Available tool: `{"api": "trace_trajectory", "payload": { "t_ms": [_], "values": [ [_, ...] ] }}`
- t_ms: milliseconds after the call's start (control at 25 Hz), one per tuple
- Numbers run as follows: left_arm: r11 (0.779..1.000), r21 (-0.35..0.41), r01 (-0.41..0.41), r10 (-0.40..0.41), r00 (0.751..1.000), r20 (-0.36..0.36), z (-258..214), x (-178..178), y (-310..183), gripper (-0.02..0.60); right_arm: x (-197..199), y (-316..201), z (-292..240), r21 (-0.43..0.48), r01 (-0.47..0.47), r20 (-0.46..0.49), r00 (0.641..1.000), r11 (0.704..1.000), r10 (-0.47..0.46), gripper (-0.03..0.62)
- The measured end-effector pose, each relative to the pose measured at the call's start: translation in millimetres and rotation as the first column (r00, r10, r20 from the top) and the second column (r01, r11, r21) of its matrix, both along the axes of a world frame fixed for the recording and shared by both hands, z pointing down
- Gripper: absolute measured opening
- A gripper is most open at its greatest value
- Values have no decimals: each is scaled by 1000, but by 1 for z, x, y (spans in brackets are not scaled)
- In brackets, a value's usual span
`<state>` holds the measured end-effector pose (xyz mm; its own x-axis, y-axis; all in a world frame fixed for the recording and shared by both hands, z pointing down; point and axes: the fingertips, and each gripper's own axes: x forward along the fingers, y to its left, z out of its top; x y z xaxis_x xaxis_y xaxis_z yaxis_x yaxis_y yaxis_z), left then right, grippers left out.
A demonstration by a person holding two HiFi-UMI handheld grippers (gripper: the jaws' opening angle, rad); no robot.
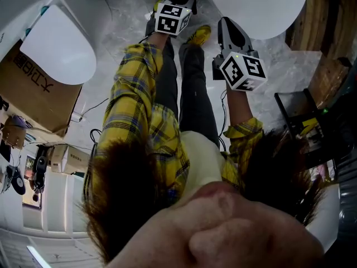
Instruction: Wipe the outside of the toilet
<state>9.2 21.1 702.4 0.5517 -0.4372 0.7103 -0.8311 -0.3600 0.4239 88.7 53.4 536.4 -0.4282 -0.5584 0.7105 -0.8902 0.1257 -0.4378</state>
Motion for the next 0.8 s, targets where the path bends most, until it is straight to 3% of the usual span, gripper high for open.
{"api": "trace_trajectory", "payload": {
  "t_ms": [560, 800],
  "values": [
    [981, -61, -182, 183, 983, 17, 1, 30, 59, 84, 9, 13, -4, 6, -4, 17, 1000, 1000, 4, 26],
    [988, -33, -153, 154, 987, 42, -15, 4, 56, 84, 1, 5, -9, 18, 16, 28, 999, 1000, -17, 26]
  ]
}}
